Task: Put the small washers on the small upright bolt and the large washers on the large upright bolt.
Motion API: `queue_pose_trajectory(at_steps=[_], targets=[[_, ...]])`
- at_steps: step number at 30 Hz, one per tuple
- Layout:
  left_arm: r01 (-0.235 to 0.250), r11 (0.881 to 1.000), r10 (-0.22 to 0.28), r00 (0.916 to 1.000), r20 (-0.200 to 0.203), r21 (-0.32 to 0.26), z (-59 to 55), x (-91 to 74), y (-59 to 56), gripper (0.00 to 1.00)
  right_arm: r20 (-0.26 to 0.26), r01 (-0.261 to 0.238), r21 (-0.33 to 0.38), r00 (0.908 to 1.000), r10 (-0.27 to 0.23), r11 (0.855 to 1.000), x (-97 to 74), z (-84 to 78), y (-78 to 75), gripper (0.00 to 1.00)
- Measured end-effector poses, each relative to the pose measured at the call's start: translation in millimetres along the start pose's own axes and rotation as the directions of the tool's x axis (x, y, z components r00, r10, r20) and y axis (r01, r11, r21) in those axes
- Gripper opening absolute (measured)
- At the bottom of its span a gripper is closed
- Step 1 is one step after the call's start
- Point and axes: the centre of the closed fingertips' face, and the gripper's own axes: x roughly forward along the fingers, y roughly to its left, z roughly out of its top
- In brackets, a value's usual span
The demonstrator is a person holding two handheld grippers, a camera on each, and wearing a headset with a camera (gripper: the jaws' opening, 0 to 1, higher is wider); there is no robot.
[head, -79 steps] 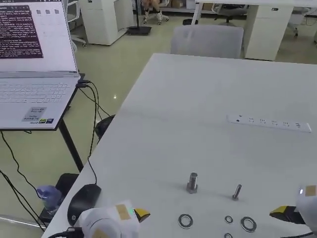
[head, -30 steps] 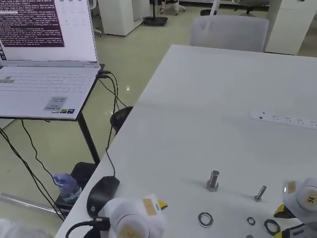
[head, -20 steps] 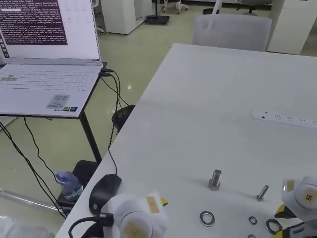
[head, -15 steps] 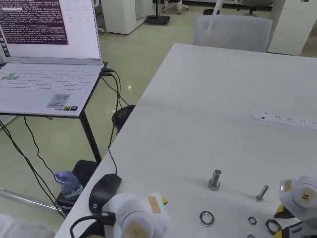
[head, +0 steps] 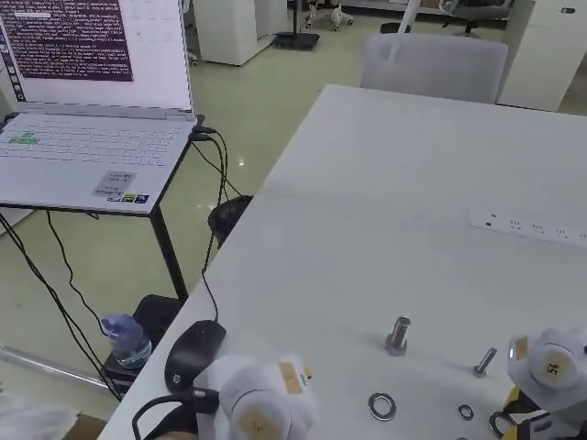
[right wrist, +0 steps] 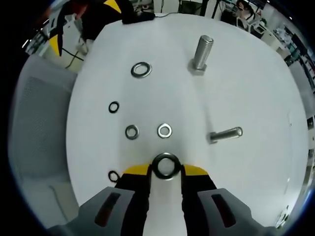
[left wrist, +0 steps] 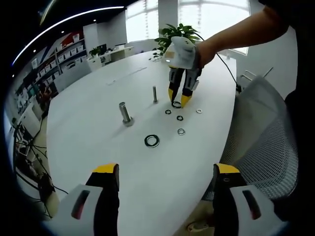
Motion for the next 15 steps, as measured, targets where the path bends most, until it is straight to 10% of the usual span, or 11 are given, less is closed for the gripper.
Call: queue_pose_trajectory(at_steps=[15], targets=[[-0.002,1.000,0.002,0.9999,0.012,-0.018,5.1,-1.0,-6.8,0.73,-0.020,-0.013,-0.026,0.9997,0.013,1.000,-1.1,-1.8,-1.3,0.22]])
